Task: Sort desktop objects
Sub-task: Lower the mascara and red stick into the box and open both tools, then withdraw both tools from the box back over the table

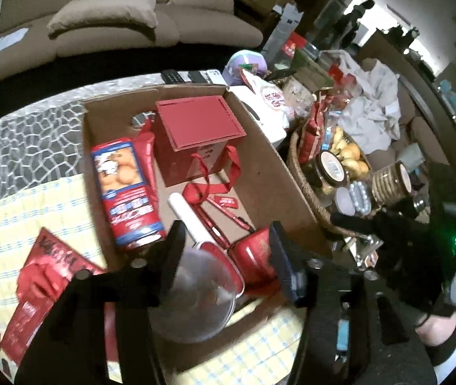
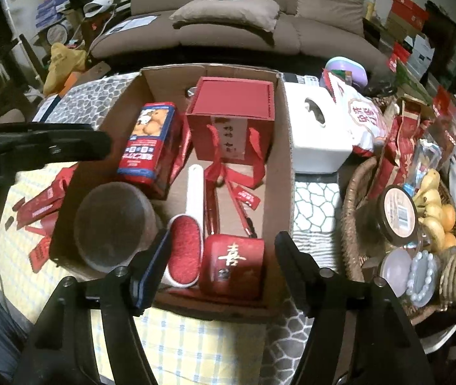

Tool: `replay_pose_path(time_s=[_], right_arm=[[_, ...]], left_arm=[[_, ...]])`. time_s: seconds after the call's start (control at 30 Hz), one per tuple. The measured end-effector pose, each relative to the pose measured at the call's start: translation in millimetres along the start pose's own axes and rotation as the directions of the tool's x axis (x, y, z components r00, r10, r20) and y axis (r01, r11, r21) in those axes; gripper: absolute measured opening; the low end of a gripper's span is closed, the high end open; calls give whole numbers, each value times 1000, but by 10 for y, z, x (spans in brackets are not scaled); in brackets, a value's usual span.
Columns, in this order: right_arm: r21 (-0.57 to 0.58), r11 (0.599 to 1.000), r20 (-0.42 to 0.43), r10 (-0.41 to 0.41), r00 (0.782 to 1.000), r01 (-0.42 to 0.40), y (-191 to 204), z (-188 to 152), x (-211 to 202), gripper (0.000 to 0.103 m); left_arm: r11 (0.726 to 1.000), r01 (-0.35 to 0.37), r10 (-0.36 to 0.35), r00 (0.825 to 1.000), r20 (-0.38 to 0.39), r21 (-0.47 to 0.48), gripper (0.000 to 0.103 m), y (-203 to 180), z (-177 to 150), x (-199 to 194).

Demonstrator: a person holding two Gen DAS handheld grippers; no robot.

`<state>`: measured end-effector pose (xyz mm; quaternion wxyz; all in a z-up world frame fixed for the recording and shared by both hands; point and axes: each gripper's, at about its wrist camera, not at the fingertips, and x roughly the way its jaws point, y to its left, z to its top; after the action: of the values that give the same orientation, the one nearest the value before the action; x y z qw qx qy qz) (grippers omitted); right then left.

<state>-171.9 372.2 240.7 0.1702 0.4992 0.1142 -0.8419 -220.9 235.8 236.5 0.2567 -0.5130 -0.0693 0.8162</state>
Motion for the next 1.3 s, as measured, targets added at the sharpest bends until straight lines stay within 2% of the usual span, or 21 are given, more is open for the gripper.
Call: replay_pose_path(time_s=[0.13,0.2,0.3,0.37,0.43,0.57,0.93,1.3], right_arm=[[10,1000,6,0,1000,0,97,-36,-65,81],[15,1000,1,4,1000,-4,155,-59,-79,83],[13,1000,-6,5,1000,-5,277,-98,-114,89],[9,1000,-2,5,1000,-5,362,-131,-154,96],[0,1000,1,1,1000,-1,461,-159,-186,102],[-15,1000,1,-2,1000,2,651,-192,-250,103],[-26,1000,31,17,999,-16,1131,-267,-452,103],[-83,996,40,47,998,-44,1734,-311,-511,103]], left_arm=[[1000,-12,12,1000,5,-2,55,101,-212,-258],[1000,-23,23,1000,13,-2,77,156,-332,-384],[999,-42,42,999,23,-3,86,258,-496,-558],[999,-53,54,998,24,-11,92,334,-619,-667],[998,-58,58,998,26,-24,95,412,-725,-763],[996,-75,77,997,30,-49,103,560,-930,-945],[988,-135,140,988,60,-78,103,817,-1402,-1416],[974,-193,202,977,69,-116,103,1105,-1723,-1738]])
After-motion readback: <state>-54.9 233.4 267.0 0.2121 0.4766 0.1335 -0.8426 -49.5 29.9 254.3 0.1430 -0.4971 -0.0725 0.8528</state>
